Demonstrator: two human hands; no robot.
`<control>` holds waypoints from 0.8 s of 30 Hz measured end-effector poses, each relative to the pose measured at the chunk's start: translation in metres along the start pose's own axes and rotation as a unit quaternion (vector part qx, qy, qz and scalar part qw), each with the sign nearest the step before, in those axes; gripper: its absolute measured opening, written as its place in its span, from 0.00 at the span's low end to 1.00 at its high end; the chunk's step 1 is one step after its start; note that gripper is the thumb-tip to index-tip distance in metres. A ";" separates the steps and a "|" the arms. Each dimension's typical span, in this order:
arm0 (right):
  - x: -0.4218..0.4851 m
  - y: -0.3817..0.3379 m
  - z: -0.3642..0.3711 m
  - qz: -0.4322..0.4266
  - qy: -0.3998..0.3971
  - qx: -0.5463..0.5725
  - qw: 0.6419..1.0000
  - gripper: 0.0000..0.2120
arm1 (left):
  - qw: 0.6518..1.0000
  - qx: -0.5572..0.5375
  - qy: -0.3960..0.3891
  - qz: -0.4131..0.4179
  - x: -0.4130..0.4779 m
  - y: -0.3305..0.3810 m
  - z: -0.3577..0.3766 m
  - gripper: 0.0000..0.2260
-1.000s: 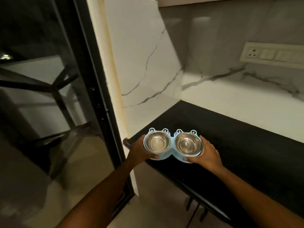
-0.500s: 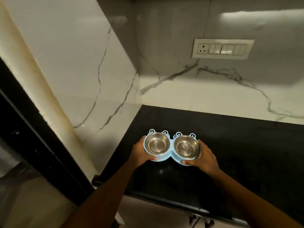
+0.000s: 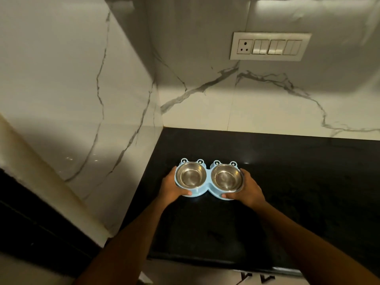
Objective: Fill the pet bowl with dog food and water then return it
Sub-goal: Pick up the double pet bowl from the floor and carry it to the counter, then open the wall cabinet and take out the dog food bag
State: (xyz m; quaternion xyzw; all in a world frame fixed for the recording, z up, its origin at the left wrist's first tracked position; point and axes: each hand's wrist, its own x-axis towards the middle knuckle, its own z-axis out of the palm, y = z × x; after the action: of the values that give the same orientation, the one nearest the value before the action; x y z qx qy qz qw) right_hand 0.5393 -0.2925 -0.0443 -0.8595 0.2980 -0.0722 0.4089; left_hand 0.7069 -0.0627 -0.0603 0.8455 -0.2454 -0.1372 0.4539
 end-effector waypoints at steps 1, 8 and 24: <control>0.002 -0.002 0.000 -0.002 -0.001 0.003 1.000 0.58 | 1.000 -0.006 -0.003 -0.001 0.002 -0.001 -0.001 0.42; 0.007 -0.003 0.004 0.013 -0.014 -0.004 1.000 0.48 | 0.999 -0.030 -0.024 -0.022 0.006 -0.009 -0.003 0.38; -0.017 -0.016 -0.012 -0.082 0.074 0.031 0.993 0.41 | 0.970 0.076 0.031 0.227 -0.011 0.073 0.033 0.32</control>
State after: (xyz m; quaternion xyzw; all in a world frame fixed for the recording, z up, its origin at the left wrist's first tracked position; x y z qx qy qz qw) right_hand 0.5277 -0.2830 -0.0225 -0.8604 0.2535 -0.1779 0.4046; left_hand 0.6610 -0.1141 -0.0174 0.8034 -0.4267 0.0148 0.4150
